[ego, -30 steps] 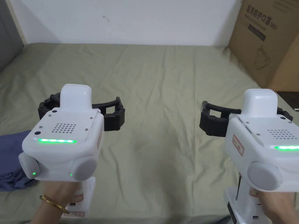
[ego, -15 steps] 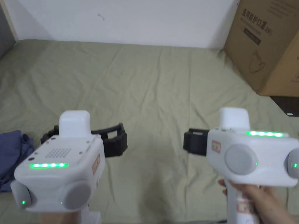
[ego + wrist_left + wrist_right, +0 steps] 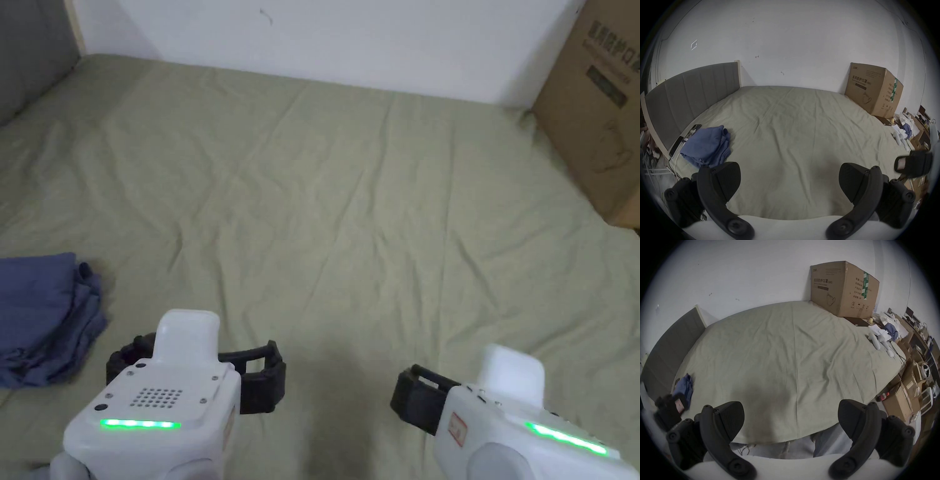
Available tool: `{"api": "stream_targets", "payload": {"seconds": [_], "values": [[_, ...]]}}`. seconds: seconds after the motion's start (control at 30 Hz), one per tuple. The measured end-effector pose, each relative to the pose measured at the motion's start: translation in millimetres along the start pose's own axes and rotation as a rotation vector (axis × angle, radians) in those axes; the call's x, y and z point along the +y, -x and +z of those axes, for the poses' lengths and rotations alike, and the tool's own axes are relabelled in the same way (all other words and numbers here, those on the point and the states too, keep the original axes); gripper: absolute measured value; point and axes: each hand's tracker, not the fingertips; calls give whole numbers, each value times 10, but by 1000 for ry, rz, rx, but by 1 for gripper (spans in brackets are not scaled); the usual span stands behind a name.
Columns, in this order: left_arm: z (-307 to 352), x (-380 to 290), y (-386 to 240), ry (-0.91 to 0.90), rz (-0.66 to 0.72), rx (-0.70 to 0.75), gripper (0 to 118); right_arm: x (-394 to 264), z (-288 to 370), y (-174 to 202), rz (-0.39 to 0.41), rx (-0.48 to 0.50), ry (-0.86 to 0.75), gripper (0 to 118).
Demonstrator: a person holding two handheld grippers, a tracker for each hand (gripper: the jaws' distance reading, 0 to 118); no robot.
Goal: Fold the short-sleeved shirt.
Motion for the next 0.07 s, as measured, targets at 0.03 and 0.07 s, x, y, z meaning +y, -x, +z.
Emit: {"api": "stream_targets", "payload": {"seconds": [0.03, 0.07], "values": [[-25, -15, 23, 9, 4, 3, 118, 55, -17, -31, -36, 26, 37, 115], [-56, -29, 47, 21, 11, 6, 118, 122, -30, -55, -65, 55, 77, 115]]}}
